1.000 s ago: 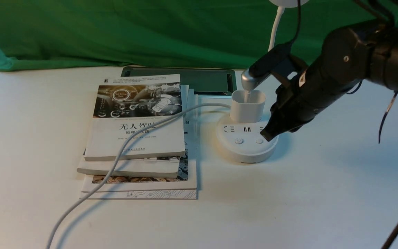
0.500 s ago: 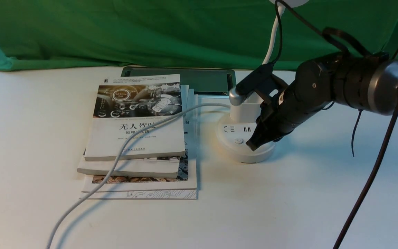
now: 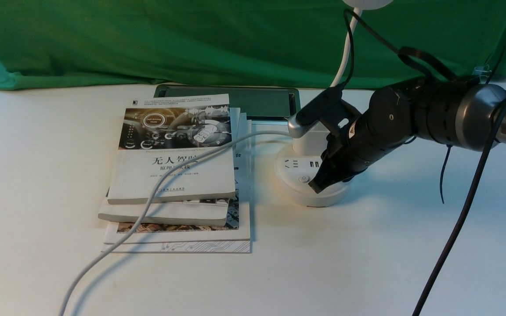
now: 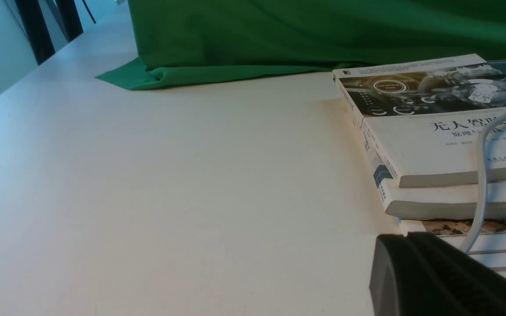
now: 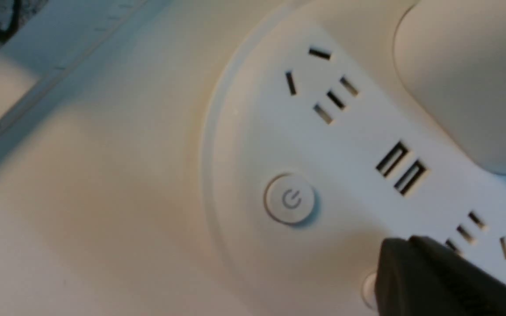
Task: Turn on the desk lamp on the white desktop with your hand.
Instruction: 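Press the button on the base of the white desk lamp with the right gripper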
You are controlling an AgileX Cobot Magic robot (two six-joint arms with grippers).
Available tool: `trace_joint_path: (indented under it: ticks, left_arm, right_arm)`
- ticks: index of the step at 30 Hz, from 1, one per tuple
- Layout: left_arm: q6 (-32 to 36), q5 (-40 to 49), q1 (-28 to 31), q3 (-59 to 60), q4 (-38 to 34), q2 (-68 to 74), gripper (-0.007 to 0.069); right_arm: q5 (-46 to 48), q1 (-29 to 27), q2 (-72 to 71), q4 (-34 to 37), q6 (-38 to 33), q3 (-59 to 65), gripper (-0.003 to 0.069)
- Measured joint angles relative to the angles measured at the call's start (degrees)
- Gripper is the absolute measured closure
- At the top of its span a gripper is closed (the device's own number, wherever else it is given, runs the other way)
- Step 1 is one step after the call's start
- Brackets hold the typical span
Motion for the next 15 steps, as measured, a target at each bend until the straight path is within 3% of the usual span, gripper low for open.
trace_joint_path:
  ticks: [15]
  left_arm:
    - [0.0, 0.0, 0.0, 0.0, 0.0, 0.0, 0.0603]
  right_arm:
    - [-0.5, 0.0, 0.0, -2.0, 0.0, 0.0, 0.0620]
